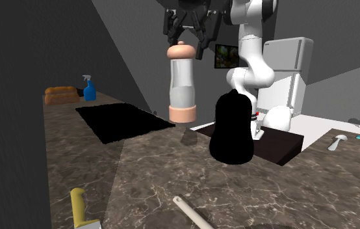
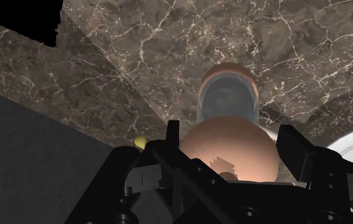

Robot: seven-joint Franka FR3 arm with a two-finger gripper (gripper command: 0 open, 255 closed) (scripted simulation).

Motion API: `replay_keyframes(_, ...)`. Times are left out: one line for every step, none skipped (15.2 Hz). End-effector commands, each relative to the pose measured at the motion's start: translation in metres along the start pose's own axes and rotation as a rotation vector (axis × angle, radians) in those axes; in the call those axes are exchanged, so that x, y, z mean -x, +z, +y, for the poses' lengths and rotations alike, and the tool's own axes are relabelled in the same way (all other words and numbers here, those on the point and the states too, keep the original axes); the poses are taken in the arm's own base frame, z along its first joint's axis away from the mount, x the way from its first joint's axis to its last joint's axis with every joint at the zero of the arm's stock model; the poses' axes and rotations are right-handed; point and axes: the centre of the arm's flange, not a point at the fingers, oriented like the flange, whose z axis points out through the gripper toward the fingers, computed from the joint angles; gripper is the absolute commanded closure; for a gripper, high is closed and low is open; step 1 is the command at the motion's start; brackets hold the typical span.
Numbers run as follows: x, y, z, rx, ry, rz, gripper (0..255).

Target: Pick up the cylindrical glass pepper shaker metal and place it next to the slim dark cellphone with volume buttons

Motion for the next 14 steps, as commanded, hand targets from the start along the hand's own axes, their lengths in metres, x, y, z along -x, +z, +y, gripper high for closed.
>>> replay_keyframes(0.000, -0.011, 0.002, 0.000, 0.000, 0.000, 255)
replay_keyframes(0.000, -0.016, 0.003, 0.000, 0.000, 0.000, 255)
replay_keyframes(-0.001, -0.021, 0.004, 0.000, 0.000, 0.000, 255)
replay_keyframes(-0.001, -0.026, 0.005, 0.000, 0.000, 0.000, 255)
replay_keyframes(-0.001, -0.032, 0.006, 0.000, 0.000, 0.000, 255)
replay_keyframes(-0.001, -0.037, 0.007, 0.000, 0.000, 0.000, 255)
replay_keyframes(-0.001, -0.042, 0.007, 0.000, 0.000, 0.000, 255)
replay_keyframes(-0.002, -0.047, 0.008, 0.000, 0.000, 0.000, 255)
replay_keyframes(-0.002, -0.052, 0.009, 0.000, 0.000, 0.000, 255)
replay_keyframes(-0.002, -0.058, 0.010, 0.000, 0.000, 0.000, 255)
replay_keyframes(-0.002, -0.063, 0.011, 0.000, 0.000, 0.000, 255)
replay_keyframes(-0.002, -0.068, 0.012, 0.000, 0.000, 0.000, 255)
replay_keyframes(-0.003, -0.073, 0.013, 0.000, 0.000, 0.000, 255)
replay_keyframes(-0.003, -0.078, 0.014, 0.000, 0.000, 0.000, 255)
